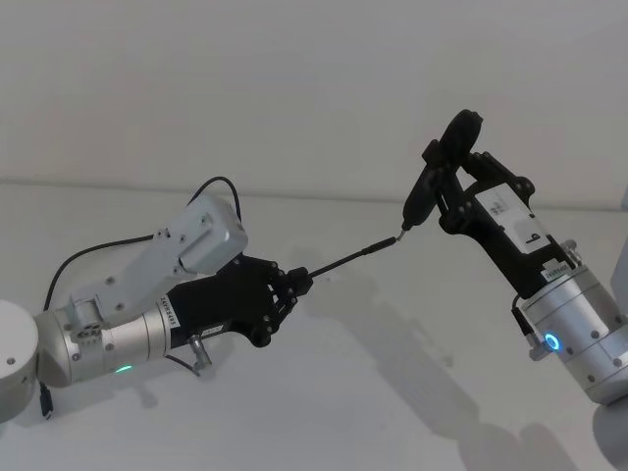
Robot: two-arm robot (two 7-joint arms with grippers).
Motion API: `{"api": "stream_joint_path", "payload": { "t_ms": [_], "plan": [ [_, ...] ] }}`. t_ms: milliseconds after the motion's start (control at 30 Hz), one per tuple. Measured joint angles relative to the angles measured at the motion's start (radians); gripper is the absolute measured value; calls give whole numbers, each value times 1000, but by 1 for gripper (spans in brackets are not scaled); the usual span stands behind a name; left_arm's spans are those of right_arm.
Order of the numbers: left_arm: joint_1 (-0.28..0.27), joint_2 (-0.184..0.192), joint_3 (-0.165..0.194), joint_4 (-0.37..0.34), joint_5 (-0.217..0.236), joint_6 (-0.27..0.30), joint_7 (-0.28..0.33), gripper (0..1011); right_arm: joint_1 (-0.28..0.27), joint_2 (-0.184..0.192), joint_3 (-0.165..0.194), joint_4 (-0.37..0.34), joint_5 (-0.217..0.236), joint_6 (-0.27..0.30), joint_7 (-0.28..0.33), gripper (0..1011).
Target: Pick up the data cable with the one hand.
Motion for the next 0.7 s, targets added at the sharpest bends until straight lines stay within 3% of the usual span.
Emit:
{"api": "stream_joint_path", "payload": {
  "t_ms": [700],
  "plan": [
    [0,0,0,0,0,0,0,50,3,0,-4,0,-7,2,-3,268]
  ]
}}
